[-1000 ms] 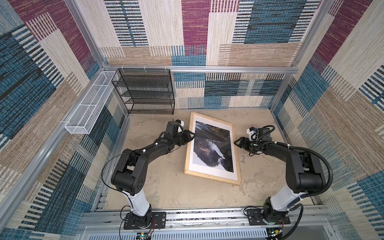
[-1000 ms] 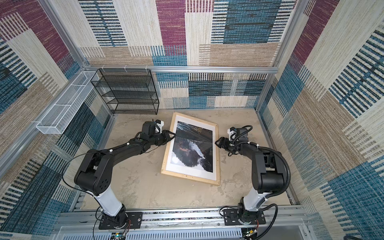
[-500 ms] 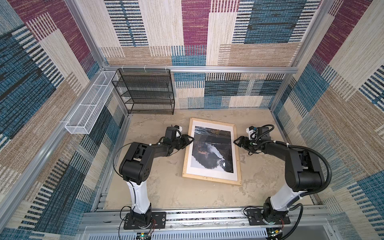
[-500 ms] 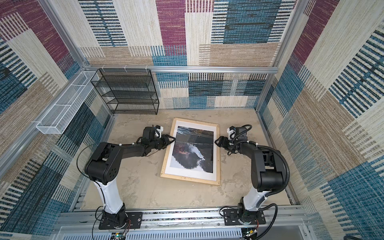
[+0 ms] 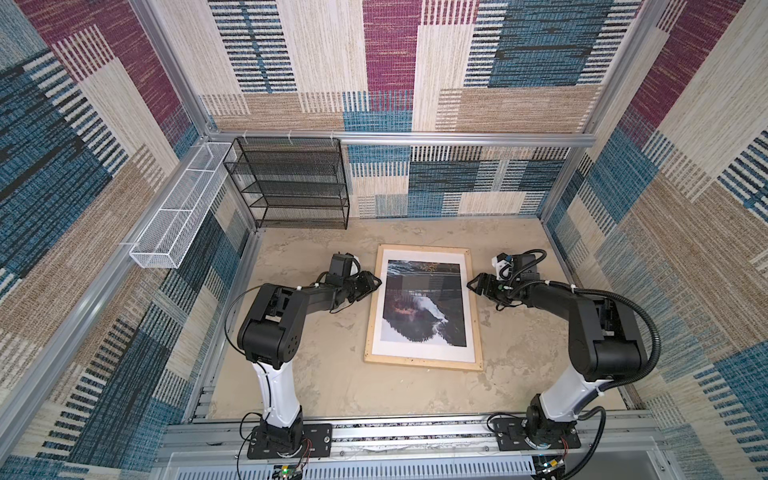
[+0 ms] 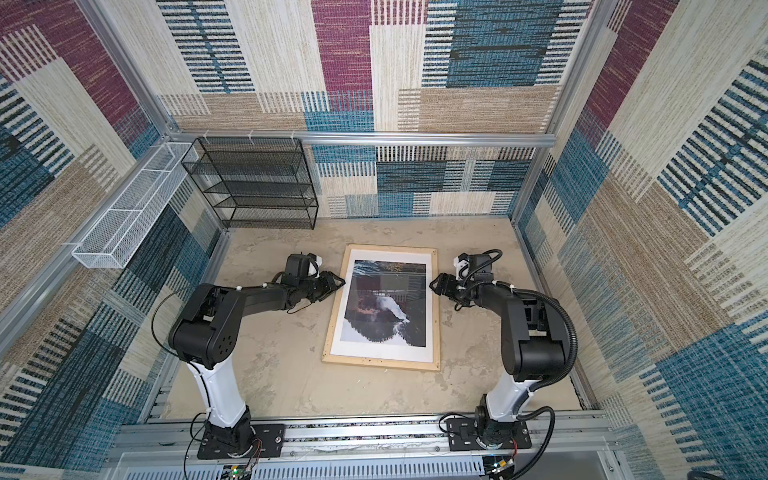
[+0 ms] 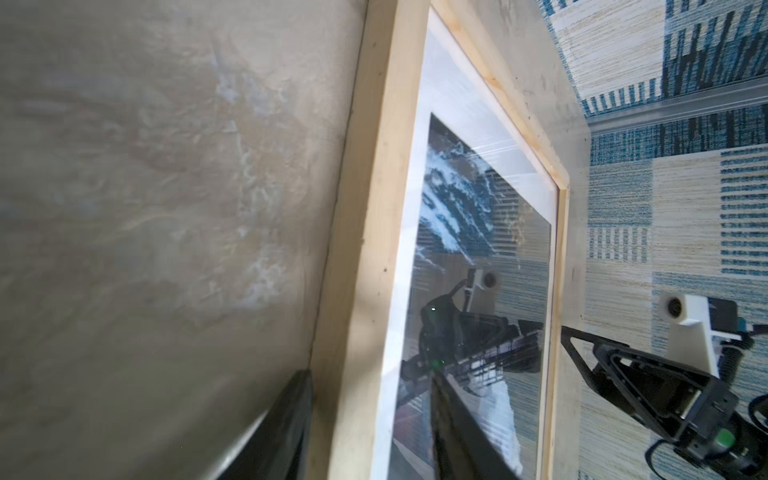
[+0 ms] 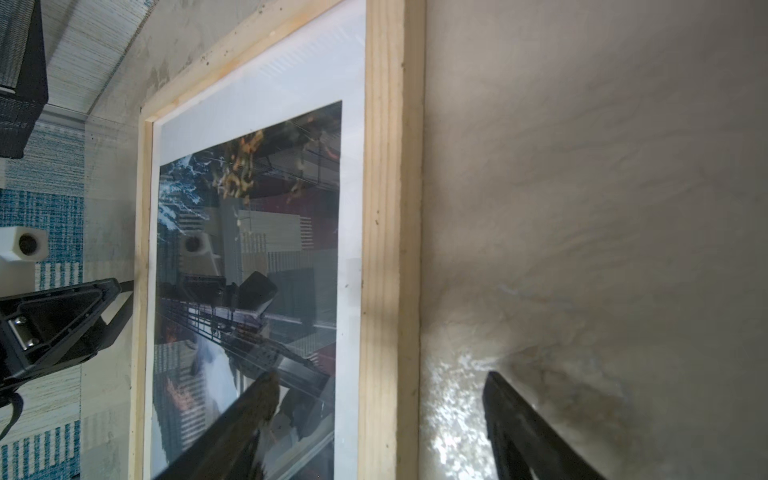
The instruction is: Put the photo into the frame
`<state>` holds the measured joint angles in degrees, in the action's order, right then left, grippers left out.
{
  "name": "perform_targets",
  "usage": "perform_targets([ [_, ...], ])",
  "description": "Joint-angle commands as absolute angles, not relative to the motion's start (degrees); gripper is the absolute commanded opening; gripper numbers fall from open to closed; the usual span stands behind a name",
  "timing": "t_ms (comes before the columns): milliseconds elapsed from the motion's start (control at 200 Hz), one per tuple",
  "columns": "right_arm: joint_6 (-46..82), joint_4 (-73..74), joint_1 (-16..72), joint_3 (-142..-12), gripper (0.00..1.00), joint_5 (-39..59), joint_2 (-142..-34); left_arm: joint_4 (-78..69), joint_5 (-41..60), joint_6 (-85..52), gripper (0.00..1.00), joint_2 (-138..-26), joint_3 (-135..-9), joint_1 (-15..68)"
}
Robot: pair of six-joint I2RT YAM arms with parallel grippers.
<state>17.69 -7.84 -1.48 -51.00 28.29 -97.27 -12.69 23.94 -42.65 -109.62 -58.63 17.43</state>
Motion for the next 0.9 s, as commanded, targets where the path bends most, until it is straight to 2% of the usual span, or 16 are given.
perform_targets([
  [0,16.6,-8.6,-1.4,-52.2,0.79,26.3,-97.2,-9.2,20.4,-39.0,0.48,-108.0,-59.4,17.4],
  [135,16.1,-9.9,-1.5,-53.7,0.76,23.8,-96.6,-3.9,15.8,-37.4,0.46,-105.7,-59.7,17.5],
  [285,15.3,-12.5,-1.8,-57.0,0.65,20.1,-96.8,6.5,8.0,-36.7,0.28,-102.4,-60.1,17.5],
  [406,14.4,-14.2,-1.9,-60.7,0.48,17.7,-99.8,13.6,4.1,-36.0,0.18,-100.8,-59.9,17.7],
  [476,14.0,-14.8,-2.0,-63.3,0.30,16.8,-102.8,16.6,2.1,-35.8,0.14,-99.7,-59.0,18.2],
  [546,13.6,-15.1,-2.1,-65.9,0.23,16.2,-105.9,18.6,1.1,-35.7,0.11,-98.9,-58.1,18.9],
  [681,12.7,-16.0,-2.0,-71.7,0.18,17.0,-111.9,20.7,1.0,-36.2,0.08,-97.3,-56.3,21.0],
  [896,11.7,-17.3,-1.9,-77.0,0.16,18.4,-117.0,24.4,-1.5,-36.9,0.05,-96.9,-55.3,24.9],
])
